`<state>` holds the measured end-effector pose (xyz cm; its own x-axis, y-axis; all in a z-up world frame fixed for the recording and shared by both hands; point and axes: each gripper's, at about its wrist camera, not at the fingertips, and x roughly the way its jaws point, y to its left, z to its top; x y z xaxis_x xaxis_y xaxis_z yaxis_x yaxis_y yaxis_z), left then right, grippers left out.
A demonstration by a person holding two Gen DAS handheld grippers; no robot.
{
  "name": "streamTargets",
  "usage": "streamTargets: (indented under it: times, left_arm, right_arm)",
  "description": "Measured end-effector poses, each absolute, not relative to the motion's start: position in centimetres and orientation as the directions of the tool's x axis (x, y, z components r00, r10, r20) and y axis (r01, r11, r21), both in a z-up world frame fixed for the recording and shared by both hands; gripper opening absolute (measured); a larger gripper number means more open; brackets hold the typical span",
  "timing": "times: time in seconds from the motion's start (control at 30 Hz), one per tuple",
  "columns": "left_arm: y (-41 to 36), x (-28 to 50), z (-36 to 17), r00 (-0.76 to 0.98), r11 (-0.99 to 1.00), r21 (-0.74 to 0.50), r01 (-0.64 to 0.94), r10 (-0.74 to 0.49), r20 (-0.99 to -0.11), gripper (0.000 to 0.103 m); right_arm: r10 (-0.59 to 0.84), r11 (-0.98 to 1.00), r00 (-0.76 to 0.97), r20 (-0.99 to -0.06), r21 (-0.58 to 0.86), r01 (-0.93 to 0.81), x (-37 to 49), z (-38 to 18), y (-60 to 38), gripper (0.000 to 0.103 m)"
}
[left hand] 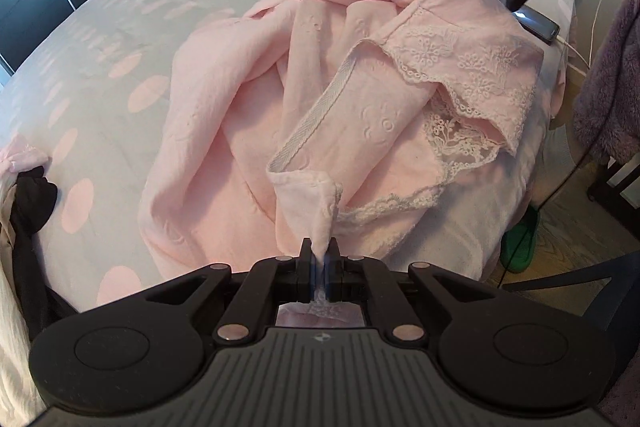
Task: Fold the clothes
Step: 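Hold the pink garment with both tools and lift its lace edges up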
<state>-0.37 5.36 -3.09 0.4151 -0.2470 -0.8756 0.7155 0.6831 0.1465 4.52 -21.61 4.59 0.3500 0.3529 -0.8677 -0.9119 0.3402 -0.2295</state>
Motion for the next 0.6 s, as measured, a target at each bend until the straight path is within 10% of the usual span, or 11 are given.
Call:
streamTargets:
  times: [0.43,0.6]
  left_arm:
    - [6.2,0.9,-3.5,0.384,0.697,0.082,0.712,-0.289,-0.877,0.002]
    - [6.5,0.9,-3.3,0.392,0.705,0.072,0.706,-0.303,-0.869,0.002]
  right_arm:
    - [0.268,0.209,0.096,-0.959,-0.039,-0.977,13.6,1.5,-16.4,0.042]
    - [0.321,0.206,0.000,-0.947,0.070,-0.976,13.2,1.6,-16.9,0.012]
